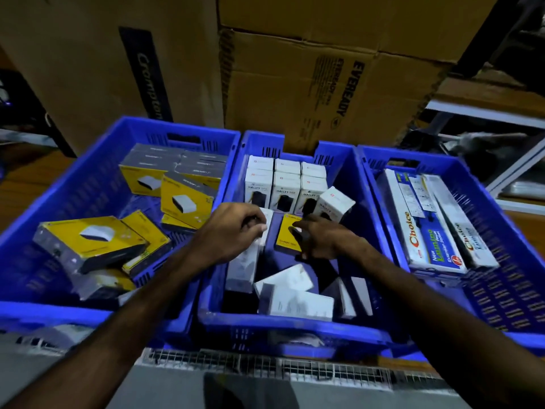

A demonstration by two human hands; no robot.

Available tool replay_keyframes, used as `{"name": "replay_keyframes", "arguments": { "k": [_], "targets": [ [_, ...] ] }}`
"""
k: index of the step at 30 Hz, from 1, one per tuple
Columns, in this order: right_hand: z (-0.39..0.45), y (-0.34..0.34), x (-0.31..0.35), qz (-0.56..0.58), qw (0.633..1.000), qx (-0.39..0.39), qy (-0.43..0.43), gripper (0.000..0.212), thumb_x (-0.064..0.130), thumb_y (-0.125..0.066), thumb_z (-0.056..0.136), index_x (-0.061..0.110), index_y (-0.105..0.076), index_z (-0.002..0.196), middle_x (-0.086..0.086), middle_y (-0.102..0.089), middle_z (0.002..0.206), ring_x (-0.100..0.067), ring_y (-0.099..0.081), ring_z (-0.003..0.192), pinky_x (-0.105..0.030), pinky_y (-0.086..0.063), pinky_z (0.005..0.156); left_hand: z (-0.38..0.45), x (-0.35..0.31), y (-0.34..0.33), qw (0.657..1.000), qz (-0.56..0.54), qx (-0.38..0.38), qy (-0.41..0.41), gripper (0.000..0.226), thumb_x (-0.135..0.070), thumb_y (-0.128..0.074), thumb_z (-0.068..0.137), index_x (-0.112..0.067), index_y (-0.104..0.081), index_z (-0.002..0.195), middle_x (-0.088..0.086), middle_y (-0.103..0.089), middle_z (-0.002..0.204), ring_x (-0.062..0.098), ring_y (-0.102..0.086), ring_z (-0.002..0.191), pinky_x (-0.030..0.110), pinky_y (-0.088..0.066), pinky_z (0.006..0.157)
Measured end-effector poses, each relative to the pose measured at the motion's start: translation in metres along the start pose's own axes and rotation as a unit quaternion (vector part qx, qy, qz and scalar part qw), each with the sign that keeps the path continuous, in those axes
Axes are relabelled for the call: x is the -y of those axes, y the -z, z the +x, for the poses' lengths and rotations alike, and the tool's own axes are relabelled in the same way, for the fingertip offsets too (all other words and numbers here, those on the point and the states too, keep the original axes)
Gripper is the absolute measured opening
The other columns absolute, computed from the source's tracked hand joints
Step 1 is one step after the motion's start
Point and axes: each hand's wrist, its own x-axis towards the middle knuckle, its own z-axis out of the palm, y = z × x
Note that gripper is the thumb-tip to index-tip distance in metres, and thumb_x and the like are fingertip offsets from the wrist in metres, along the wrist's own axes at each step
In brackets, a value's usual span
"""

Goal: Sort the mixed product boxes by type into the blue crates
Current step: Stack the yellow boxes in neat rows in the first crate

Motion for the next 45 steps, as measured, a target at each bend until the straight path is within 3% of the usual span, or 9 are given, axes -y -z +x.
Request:
{"name": "replay_keyframes", "arguments": {
  "k": [7,11,16,23,26,31,37,41,45],
  "targets": [
    [0.044,-0.014,0.005,-0.041,0.998,0.023,-0.049,0.139,0.056,-0.095,0.051,0.028,-0.015,0.16,-0.019,-0.034,0.151,-0.042,-0.045,0.136,-0.053,-0.052,0.101,-0.002,0.008,-0.003,0.998,-0.042,-0.039,0.009,0.008,-0.018,-0.076,0.09,-0.019,-0.074,0.083,-0.007,-0.062,0.064,0.01,-0.058,0.063,0.013,-0.038,0.056],
    [0.054,-0.025,0.007,-0.065,0.995,0.037,-0.069,0.135,0.057,-0.091,0.057,0.036,-0.006,0.16,-0.022,-0.043,0.146,-0.045,-0.054,0.129,-0.053,-0.052,0.091,-0.002,0.01,-0.005,0.997,-0.057,-0.042,0.023,0.008,-0.02,-0.076,0.09,-0.018,-0.074,0.082,-0.007,-0.063,0.065,0.007,-0.057,0.061,0.016,-0.041,0.057],
    [0.055,-0.033,0.015,-0.073,0.994,0.038,-0.075,0.138,0.071,-0.087,0.052,0.04,-0.006,0.159,-0.029,-0.045,0.141,-0.049,-0.047,0.132,-0.055,-0.045,0.103,-0.001,0.014,-0.008,0.998,-0.045,-0.027,0.036,0.015,-0.036,-0.07,0.09,-0.022,-0.072,0.083,-0.006,-0.068,0.07,0.007,-0.063,0.068,0.035,-0.055,0.064],
    [0.043,-0.013,0.009,0.155,0.985,-0.003,-0.077,0.114,0.069,-0.075,0.058,0.032,-0.03,0.156,-0.008,-0.055,0.147,-0.033,-0.058,0.128,-0.038,-0.05,0.099,-0.001,0.014,-0.006,0.997,-0.068,-0.038,0.027,0.014,-0.029,-0.073,0.091,-0.02,-0.072,0.08,-0.003,-0.066,0.066,0.013,-0.061,0.062,0.037,-0.052,0.058],
    [0.03,-0.002,0.011,0.196,0.965,-0.08,-0.152,0.082,0.089,-0.056,0.064,0.028,-0.065,0.118,-0.001,-0.072,0.112,-0.026,-0.068,0.1,-0.037,-0.055,0.082,-0.002,0.012,-0.005,0.996,-0.076,-0.044,0.027,0.011,-0.025,-0.075,0.09,-0.02,-0.073,0.08,-0.004,-0.065,0.064,0.01,-0.058,0.059,0.031,-0.049,0.056],
    [0.014,0.002,0.006,0.177,0.958,-0.164,-0.154,0.037,0.055,-0.061,0.089,0.018,-0.059,0.096,-0.01,-0.066,0.091,-0.036,-0.065,0.086,-0.035,-0.043,0.065,-0.002,0.008,-0.004,0.991,-0.118,-0.054,0.04,0.01,-0.018,-0.078,0.09,-0.016,-0.074,0.081,0.001,-0.066,0.062,0.01,-0.053,0.053,0.03,-0.049,0.055],
    [-0.022,0.025,0.037,0.445,0.814,-0.309,-0.209,0.039,0.052,-0.072,0.079,0.013,-0.066,0.082,0.0,-0.07,0.068,-0.015,-0.062,0.059,-0.032,-0.047,0.057,-0.006,0.003,0.009,0.964,-0.241,-0.085,0.076,0.019,-0.04,-0.078,0.082,-0.021,-0.077,0.087,0.016,-0.068,0.072,0.042,-0.064,0.065,0.052,-0.061,0.06],
    [-0.057,0.045,0.057,0.7,0.654,-0.248,-0.148,0.024,0.031,-0.069,0.096,0.014,-0.06,0.082,0.008,-0.062,0.053,-0.006,-0.053,0.039,-0.021,-0.033,0.043,-0.014,0.0,0.018,0.944,-0.29,-0.13,0.088,0.028,-0.05,-0.078,0.078,-0.026,-0.077,0.093,0.012,-0.072,0.079,0.034,-0.071,0.07,0.06,-0.06,0.065],
    [-0.074,0.045,0.077,0.811,0.554,-0.179,-0.056,0.019,0.027,-0.067,0.097,0.012,-0.064,0.108,-0.008,-0.079,0.094,-0.015,-0.072,0.072,-0.031,-0.06,0.064,-0.035,-0.008,0.023,0.919,-0.326,-0.183,0.123,0.038,-0.05,-0.078,0.077,-0.03,-0.074,0.108,0.005,-0.071,0.098,0.016,-0.067,0.082,0.05,-0.062,0.078]
  ]
}}
